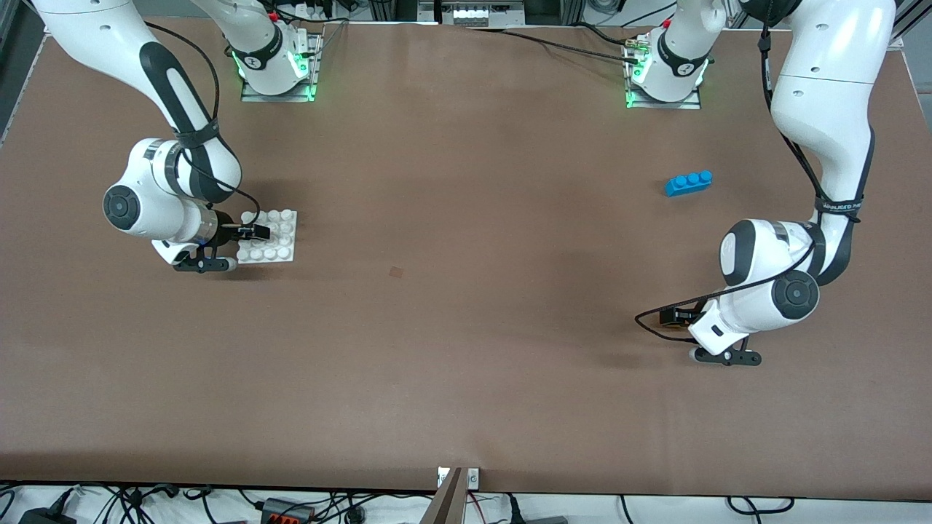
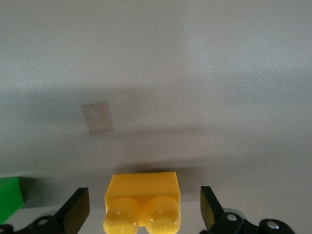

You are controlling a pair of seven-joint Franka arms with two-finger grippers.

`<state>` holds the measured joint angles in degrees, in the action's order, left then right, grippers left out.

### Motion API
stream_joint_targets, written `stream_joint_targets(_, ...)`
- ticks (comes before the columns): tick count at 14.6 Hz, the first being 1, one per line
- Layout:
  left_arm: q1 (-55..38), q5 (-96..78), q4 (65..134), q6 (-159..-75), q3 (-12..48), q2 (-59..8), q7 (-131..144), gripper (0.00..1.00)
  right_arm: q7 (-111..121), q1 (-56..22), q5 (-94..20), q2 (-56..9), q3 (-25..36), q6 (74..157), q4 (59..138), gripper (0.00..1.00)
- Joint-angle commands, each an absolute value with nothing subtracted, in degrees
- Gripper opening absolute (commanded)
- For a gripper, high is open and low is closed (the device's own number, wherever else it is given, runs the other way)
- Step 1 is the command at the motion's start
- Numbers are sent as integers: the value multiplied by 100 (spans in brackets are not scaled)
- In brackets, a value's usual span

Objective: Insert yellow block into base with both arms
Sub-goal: 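Lift the base plate with the right gripper while the left gripper lifts the yellow block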

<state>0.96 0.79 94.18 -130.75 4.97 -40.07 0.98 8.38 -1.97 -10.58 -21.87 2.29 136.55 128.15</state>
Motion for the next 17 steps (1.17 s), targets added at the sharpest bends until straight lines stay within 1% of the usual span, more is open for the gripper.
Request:
stream_joint_targets(1,105,185,9870,-13333,483,-3700,18,100,861,-246,-1090,-2391,132,13746,12850,63)
stream_joint_targets(5,105,185,9923,-13359,483,-3709,18,100,747,-781,-1090,-2469,141,13781,12850,63)
stream_joint_targets(9,105,193,9941,-13368,483,-3700,18,100,738,-948,-1107,-2602,132,13878,12823,62)
stream_joint_targets(14,132,185,9949,-13359,492,-3691,18,78,-401,-1773,-1107,-2715,132,13878,12534,61)
stream_joint_targets(17,141,185,9949,-13359,483,-3691,18,74,-1263,-2424,-1107,-3022,132,13887,12095,60)
